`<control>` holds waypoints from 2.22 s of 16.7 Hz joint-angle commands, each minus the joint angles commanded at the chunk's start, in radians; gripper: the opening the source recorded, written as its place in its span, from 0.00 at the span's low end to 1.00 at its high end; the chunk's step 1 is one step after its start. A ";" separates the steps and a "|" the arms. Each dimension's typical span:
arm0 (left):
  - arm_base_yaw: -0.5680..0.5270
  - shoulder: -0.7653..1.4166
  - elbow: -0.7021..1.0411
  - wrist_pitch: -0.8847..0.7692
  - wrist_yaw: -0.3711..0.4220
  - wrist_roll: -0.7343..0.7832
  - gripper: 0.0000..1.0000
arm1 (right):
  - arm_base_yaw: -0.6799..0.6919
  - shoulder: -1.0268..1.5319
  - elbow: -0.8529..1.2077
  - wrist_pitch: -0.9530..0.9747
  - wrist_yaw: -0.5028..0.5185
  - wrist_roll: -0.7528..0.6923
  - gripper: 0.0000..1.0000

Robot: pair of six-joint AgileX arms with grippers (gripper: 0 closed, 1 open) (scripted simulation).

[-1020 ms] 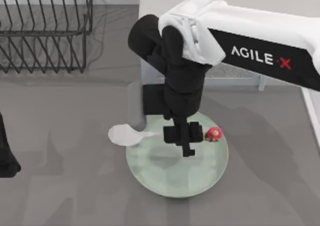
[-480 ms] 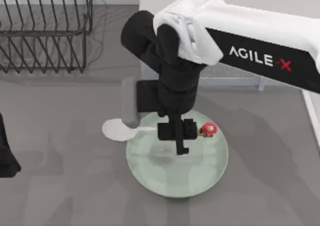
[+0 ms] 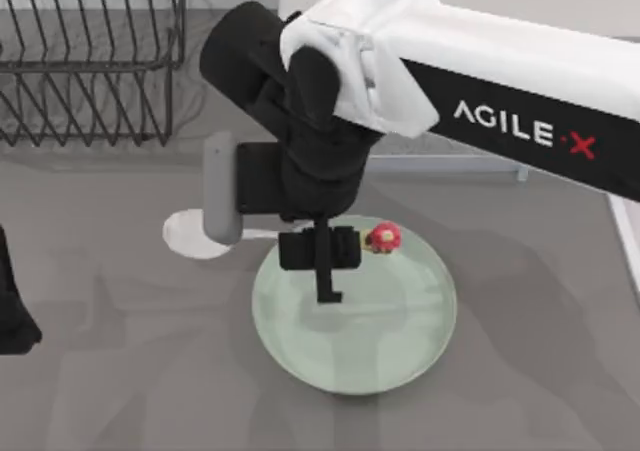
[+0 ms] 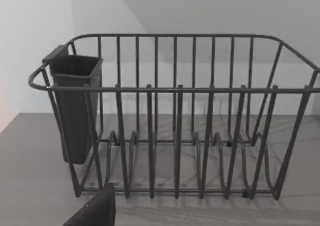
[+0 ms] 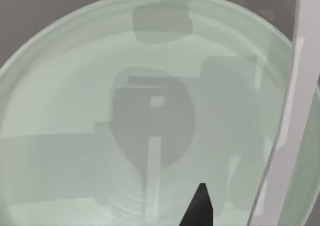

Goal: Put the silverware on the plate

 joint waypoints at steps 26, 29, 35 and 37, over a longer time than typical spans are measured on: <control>0.000 0.000 0.000 0.000 0.000 0.000 1.00 | -0.087 0.099 -0.168 0.078 -0.103 -0.071 0.30; 0.000 0.000 0.000 0.000 0.000 0.000 1.00 | -0.087 0.099 -0.168 0.078 -0.103 -0.071 0.53; 0.000 0.000 0.000 0.000 0.000 0.000 1.00 | -0.087 0.099 -0.168 0.078 -0.103 -0.071 0.98; 0.000 0.000 0.000 0.000 0.000 0.000 1.00 | -0.087 0.099 -0.168 0.078 -0.103 -0.071 1.00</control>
